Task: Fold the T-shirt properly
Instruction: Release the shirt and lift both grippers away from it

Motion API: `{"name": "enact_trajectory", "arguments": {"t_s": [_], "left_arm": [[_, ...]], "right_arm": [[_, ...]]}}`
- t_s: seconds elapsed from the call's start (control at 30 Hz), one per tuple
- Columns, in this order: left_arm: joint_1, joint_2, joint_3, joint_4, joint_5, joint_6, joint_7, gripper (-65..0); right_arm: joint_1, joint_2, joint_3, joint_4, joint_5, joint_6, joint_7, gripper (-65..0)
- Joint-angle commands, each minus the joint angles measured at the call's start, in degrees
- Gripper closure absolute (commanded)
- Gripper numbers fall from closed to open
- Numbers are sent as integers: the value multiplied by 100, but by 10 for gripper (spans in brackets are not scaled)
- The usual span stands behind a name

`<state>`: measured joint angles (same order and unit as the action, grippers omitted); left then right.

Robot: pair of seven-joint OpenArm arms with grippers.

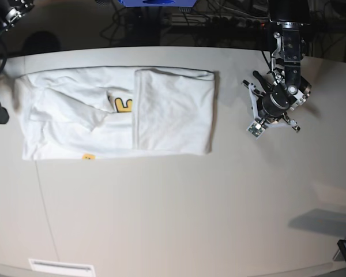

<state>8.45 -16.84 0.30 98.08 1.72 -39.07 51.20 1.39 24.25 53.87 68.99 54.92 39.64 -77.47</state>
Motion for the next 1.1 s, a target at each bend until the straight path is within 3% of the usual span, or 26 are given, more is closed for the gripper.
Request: {"name": "enact_trajectory", "arguments": {"t_s": [0.0, 0.13, 0.5, 0.63, 0.8, 1.07], "left_arm": [[21, -43, 1, -19, 26, -93, 150, 0], [21, -35, 1, -19, 26, -93, 150, 0], [21, -26, 10, -28, 26, -93, 150, 0], [12, -26, 406, -10, 26, -93, 150, 0], [12, 1, 854, -19, 17, -93, 150, 0], [4, 282, 880, -19, 26, -93, 150, 0]], "right_arm": [[59, 173, -90, -11, 130, 36, 86, -553], [6, 199, -336, -671, 526, 36, 94, -582], [-29, 32, -1057, -785, 535, 36, 112, -576], [-29, -100, -1294, -750, 535, 36, 112, -575], [-187, -284, -1294, -547, 535, 36, 103, -575], [-521, -328, -1294, -11, 535, 36, 121, -573]]}}
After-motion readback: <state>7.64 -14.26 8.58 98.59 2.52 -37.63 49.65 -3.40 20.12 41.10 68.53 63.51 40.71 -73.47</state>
